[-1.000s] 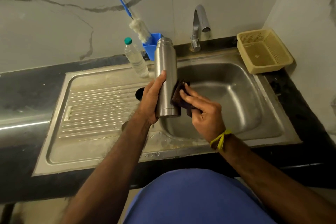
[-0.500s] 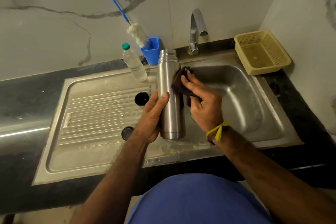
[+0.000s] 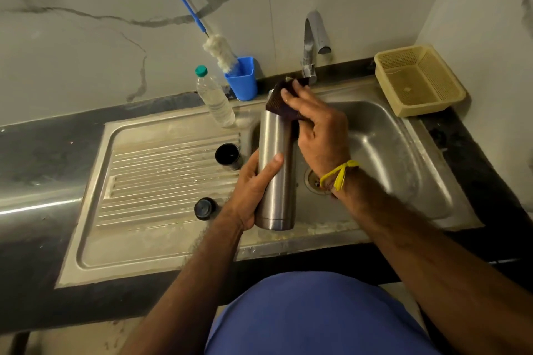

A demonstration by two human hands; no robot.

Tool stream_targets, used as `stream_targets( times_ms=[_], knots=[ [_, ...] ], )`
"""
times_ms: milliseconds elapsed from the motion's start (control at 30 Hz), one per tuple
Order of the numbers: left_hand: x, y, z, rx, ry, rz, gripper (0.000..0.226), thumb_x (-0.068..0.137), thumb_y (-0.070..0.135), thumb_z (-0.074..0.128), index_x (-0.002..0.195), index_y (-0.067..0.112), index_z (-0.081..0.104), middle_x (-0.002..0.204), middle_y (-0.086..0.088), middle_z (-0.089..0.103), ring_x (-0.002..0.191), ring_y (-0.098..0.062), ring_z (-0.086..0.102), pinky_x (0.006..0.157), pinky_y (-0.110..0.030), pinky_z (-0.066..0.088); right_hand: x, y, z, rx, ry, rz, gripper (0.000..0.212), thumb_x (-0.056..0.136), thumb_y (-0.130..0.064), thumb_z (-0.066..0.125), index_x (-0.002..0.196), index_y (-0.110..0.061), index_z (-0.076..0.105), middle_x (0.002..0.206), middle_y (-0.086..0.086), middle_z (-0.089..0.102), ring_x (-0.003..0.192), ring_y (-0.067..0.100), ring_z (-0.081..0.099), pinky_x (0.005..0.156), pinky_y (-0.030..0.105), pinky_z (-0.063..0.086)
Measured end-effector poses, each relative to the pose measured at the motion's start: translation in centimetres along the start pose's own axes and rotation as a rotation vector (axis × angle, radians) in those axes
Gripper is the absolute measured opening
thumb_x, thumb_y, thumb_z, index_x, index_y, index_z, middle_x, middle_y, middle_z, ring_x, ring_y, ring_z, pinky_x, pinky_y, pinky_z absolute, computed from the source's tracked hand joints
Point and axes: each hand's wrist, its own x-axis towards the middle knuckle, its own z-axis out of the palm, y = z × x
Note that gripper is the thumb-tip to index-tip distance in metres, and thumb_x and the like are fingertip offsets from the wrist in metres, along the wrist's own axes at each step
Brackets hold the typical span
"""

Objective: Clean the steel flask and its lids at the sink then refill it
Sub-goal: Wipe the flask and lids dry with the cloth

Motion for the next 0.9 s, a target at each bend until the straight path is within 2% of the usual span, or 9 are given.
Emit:
stream_targets(
  times_ms=[133, 233, 333, 367, 467, 533, 633, 767, 900],
  knots=[
    [-0.2, 0.1, -0.2, -0.088, -0.007, -0.043, 0.026, 0.087, 0.045, 0.069, 0.102, 0.025, 0.076, 0.099, -0.017, 0.070, 0.086, -0.030, 0.067, 0.090, -0.059, 0.053, -1.4, 0.2, 0.1, 0.032, -0.042, -0.029, 0.055, 0.088, 0.011, 0.052, 0.138, -0.010, 0.057, 0.149, 0.011, 0.050, 0.143, 0.027, 0.042, 0.114, 0.046, 0.041],
    [0.2, 0.0, -0.8, -0.096, 0.039, -0.073, 0.042, 0.085, 0.049, 0.072, 0.111, 0.015, 0.073, 0.104, -0.022, 0.068, 0.088, -0.032, 0.068, 0.087, -0.052, 0.056, -4.4, -0.2, 0.6, 0.113, 0.005, 0.041, 0.054, 0.086, 0.013, 0.052, 0.136, -0.007, 0.059, 0.148, 0.012, 0.051, 0.141, 0.024, 0.045, 0.112, 0.046, 0.043],
    [0.8, 0.1, -1.1, -0.182, 0.063, -0.105, 0.063, 0.091, 0.051, 0.068, 0.137, 0.009, 0.059, 0.135, -0.029, 0.059, 0.125, -0.046, 0.057, 0.107, -0.054, 0.048, -6.4, -0.8, 1.1, 0.094, -0.067, -0.054, 0.061, 0.079, 0.018, 0.051, 0.133, -0.009, 0.061, 0.146, 0.010, 0.053, 0.143, 0.024, 0.043, 0.116, 0.041, 0.039],
    [1.1, 0.2, -1.4, -0.198, 0.053, -0.107, 0.066, 0.092, 0.055, 0.066, 0.141, 0.011, 0.057, 0.140, -0.029, 0.056, 0.130, -0.045, 0.053, 0.110, -0.055, 0.044, -6.6, -0.7, 1.0, 0.091, -0.086, -0.086, 0.063, 0.078, 0.019, 0.050, 0.133, -0.009, 0.062, 0.146, 0.009, 0.053, 0.143, 0.023, 0.043, 0.117, 0.040, 0.039],
    [1.8, 1.1, -1.6, -0.124, 0.080, -0.055, 0.052, 0.092, 0.059, 0.059, 0.123, 0.018, 0.071, 0.118, -0.022, 0.070, 0.106, -0.034, 0.067, 0.087, -0.044, 0.059, -6.2, 0.1, 0.3, 0.109, -0.033, 0.006, 0.058, 0.081, 0.017, 0.049, 0.132, -0.007, 0.063, 0.144, 0.009, 0.055, 0.140, 0.021, 0.047, 0.113, 0.044, 0.043],
    [2.1, 2.0, -1.6, -0.129, 0.055, -0.044, 0.054, 0.092, 0.058, 0.056, 0.123, 0.015, 0.071, 0.119, -0.020, 0.071, 0.108, -0.034, 0.068, 0.090, -0.045, 0.059, -6.4, -0.3, 0.0, 0.057, -0.046, -0.078, 0.052, 0.086, 0.009, 0.048, 0.132, -0.008, 0.063, 0.145, 0.012, 0.054, 0.140, 0.025, 0.046, 0.112, 0.045, 0.043],
    [2.6, 3.4, -1.7, -0.154, 0.050, -0.034, 0.059, 0.096, 0.056, 0.054, 0.129, 0.007, 0.063, 0.121, -0.023, 0.069, 0.114, -0.035, 0.067, 0.097, -0.047, 0.056, -8.0, -0.6, -0.2, -0.038, -0.184, -0.363, 0.052, 0.086, 0.009, 0.047, 0.129, -0.013, 0.066, 0.145, 0.010, 0.054, 0.142, 0.029, 0.043, 0.108, 0.041, 0.047],
    [3.6, 4.6, -1.2, -0.057, 0.055, -0.007, 0.054, 0.102, 0.051, 0.048, 0.132, 0.007, 0.058, 0.114, -0.022, 0.071, 0.103, -0.031, 0.071, 0.089, -0.042, 0.059, -8.3, -0.2, -0.1, -0.028, -0.129, -0.230, 0.058, 0.079, 0.016, 0.048, 0.126, -0.011, 0.068, 0.143, 0.009, 0.055, 0.142, 0.030, 0.043, 0.109, 0.045, 0.046],
    [4.4, 5.2, -0.9, -0.159, 0.084, -0.075, 0.063, 0.100, 0.061, 0.046, 0.132, 0.008, 0.056, 0.103, -0.016, 0.070, 0.089, -0.024, 0.071, 0.080, -0.038, 0.060, -9.0, -0.2, -0.9, -0.026, -0.218, -0.377, 0.054, 0.082, 0.017, 0.049, 0.126, -0.008, 0.068, 0.143, 0.013, 0.055, 0.141, 0.033, 0.043, 0.111, 0.043, 0.045]
  ],
)
